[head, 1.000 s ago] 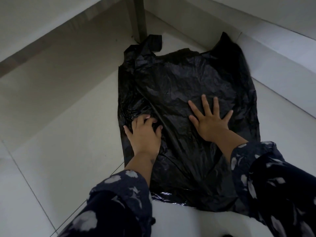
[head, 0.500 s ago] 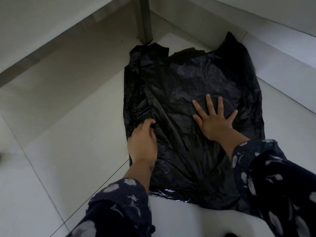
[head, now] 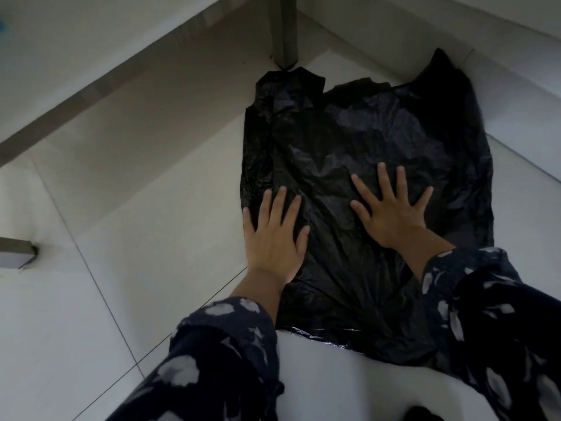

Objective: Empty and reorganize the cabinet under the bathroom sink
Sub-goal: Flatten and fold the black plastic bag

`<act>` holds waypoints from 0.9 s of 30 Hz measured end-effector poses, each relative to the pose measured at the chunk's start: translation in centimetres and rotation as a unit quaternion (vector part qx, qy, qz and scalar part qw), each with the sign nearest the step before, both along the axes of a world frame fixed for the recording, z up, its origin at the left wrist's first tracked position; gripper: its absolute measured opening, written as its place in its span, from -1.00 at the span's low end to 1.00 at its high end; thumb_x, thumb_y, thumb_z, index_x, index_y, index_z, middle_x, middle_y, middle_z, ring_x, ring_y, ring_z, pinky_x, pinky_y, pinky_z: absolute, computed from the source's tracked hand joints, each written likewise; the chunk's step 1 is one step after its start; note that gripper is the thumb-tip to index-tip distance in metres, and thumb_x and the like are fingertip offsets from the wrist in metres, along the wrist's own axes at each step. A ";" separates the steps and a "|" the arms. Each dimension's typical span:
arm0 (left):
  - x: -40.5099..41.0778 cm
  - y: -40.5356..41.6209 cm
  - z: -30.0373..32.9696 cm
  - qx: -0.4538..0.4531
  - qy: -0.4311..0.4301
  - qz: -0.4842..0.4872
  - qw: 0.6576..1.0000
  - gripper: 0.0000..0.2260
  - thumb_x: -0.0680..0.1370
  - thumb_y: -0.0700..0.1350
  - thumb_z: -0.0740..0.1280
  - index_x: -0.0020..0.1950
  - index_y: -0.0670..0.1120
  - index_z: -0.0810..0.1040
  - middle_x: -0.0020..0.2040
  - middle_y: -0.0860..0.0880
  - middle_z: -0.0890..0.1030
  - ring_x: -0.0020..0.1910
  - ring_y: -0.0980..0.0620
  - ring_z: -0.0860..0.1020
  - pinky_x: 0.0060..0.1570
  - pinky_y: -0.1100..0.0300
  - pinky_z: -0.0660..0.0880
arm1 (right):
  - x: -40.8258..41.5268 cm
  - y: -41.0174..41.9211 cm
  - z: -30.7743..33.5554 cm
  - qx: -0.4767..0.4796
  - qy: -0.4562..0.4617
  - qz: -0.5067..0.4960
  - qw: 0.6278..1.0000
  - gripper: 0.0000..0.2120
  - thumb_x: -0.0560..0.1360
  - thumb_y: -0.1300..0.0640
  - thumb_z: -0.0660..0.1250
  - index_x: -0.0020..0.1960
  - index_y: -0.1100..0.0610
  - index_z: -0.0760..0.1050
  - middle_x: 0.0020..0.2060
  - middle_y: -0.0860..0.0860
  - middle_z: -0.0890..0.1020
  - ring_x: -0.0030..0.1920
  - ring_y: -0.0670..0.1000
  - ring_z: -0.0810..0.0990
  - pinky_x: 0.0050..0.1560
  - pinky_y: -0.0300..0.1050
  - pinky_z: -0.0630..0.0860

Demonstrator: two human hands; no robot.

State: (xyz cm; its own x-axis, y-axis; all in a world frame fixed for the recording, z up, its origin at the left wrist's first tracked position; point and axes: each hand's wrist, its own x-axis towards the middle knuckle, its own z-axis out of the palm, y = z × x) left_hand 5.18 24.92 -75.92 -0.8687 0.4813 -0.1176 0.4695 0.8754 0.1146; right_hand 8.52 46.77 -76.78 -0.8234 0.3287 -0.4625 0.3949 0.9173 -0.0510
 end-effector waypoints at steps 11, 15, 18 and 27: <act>-2.4 2.0 -1.1 -0.113 -0.094 -0.007 0.989 -0.38 0.56 0.32 -0.17 0.54 0.14 -0.26 0.57 0.05 -0.27 0.54 -0.04 -0.25 0.45 -0.26 -0.18 | 0.3 0.2 -1.1 0.023 0.032 0.012 0.999 -0.45 0.52 -0.34 -0.29 0.42 -0.34 -0.45 0.50 -0.06 -0.40 0.50 0.15 -0.40 0.36 0.51 -0.18; -1.0 -0.7 -1.6 -0.114 -0.105 0.022 0.988 -0.35 0.51 0.38 -0.22 0.50 0.17 -0.39 0.53 0.06 -0.39 0.52 -0.02 -0.32 0.43 -0.31 -0.18 | 0.5 -0.9 -1.1 0.016 0.034 0.015 0.999 -0.45 0.52 -0.34 -0.29 0.43 -0.34 -0.45 0.50 -0.05 -0.41 0.50 0.15 -0.40 0.37 0.50 -0.20; -0.8 -1.8 -1.3 -0.117 -0.101 0.014 0.988 -0.36 0.52 0.37 -0.21 0.51 0.17 -0.35 0.55 0.06 -0.34 0.54 -0.03 -0.28 0.43 -0.31 -0.17 | 0.9 -1.8 -1.0 0.017 0.033 0.026 0.999 -0.45 0.52 -0.33 -0.29 0.44 -0.32 -0.43 0.51 -0.03 -0.38 0.51 0.17 -0.37 0.39 0.46 -0.21; -5.5 0.1 0.0 -0.044 -0.050 -0.063 0.996 -0.51 0.63 0.19 -0.04 0.55 0.16 0.01 0.58 0.04 -0.01 0.55 -0.04 -0.09 0.50 -0.15 -0.06 | 2.4 3.2 1.0 0.003 0.087 0.034 0.996 -0.44 0.57 -0.26 -0.07 0.52 -0.27 -0.18 0.56 -0.07 -0.15 0.54 0.15 -0.24 0.43 0.43 -0.19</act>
